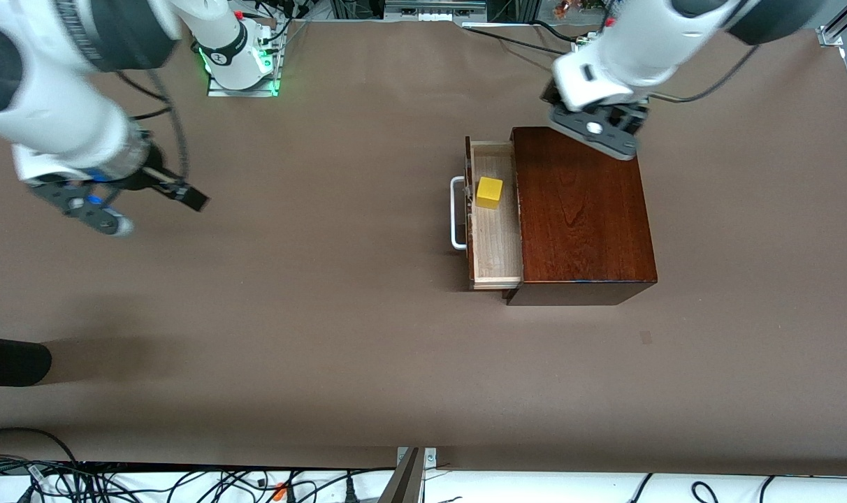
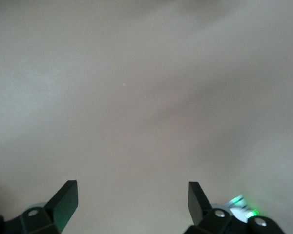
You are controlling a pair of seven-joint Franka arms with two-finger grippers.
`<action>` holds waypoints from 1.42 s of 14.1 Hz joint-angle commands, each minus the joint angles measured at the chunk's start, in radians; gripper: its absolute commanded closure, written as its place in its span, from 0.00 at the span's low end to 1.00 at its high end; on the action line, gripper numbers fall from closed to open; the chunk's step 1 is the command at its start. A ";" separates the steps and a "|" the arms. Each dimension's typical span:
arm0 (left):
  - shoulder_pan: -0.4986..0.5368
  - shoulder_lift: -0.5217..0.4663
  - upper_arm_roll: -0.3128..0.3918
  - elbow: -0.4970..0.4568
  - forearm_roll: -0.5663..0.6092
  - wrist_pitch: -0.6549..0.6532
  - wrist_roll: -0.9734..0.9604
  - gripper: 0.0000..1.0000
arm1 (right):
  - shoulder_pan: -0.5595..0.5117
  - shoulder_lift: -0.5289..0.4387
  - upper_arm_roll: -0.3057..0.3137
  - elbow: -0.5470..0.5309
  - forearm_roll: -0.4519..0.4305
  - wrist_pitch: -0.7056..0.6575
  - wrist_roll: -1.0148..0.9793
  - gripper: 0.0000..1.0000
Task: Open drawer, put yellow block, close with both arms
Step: 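Withdraw the right gripper while the left gripper moves to the drawer front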
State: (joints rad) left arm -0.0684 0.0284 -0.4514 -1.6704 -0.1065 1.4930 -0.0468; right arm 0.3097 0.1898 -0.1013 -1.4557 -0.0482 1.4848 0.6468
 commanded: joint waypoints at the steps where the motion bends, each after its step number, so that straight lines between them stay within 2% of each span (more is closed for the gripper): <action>1: 0.002 0.135 -0.061 0.131 -0.015 -0.007 0.095 0.00 | -0.084 -0.070 0.008 -0.072 0.016 0.040 -0.220 0.00; 3: 0.002 0.212 -0.117 0.176 -0.012 0.041 0.194 0.00 | -0.138 -0.125 0.009 -0.148 0.014 0.096 -0.359 0.00; 5: -0.022 0.270 -0.164 0.167 -0.004 0.181 0.298 0.00 | -0.182 -0.168 0.014 -0.210 0.013 0.140 -0.447 0.00; 8: -0.128 0.356 -0.164 0.166 0.068 0.329 0.421 0.00 | -0.257 -0.168 0.025 -0.207 0.011 0.143 -0.616 0.00; 9: -0.155 0.382 -0.164 0.164 0.103 0.367 0.467 0.00 | -0.288 -0.170 0.050 -0.204 0.011 0.132 -0.642 0.00; 11: -0.189 0.418 -0.164 0.144 0.157 0.436 0.568 0.00 | -0.325 -0.170 0.097 -0.198 0.011 0.127 -0.635 0.00; 15: -0.195 0.534 -0.161 0.138 0.177 0.504 0.919 0.00 | -0.324 -0.168 0.100 -0.198 0.014 0.123 -0.631 0.00; 17: -0.212 0.565 -0.162 0.133 0.290 0.524 0.950 0.00 | -0.324 -0.170 0.100 -0.198 0.014 0.123 -0.631 0.00; 20: -0.232 0.608 -0.156 0.120 0.381 0.533 0.947 0.00 | -0.324 -0.170 0.100 -0.198 0.014 0.123 -0.633 0.00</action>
State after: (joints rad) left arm -0.2854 0.6171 -0.6089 -1.5538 0.2085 2.0151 0.8742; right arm 0.0108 0.0475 -0.0200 -1.6282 -0.0479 1.6049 0.0279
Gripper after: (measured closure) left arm 0.000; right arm 0.000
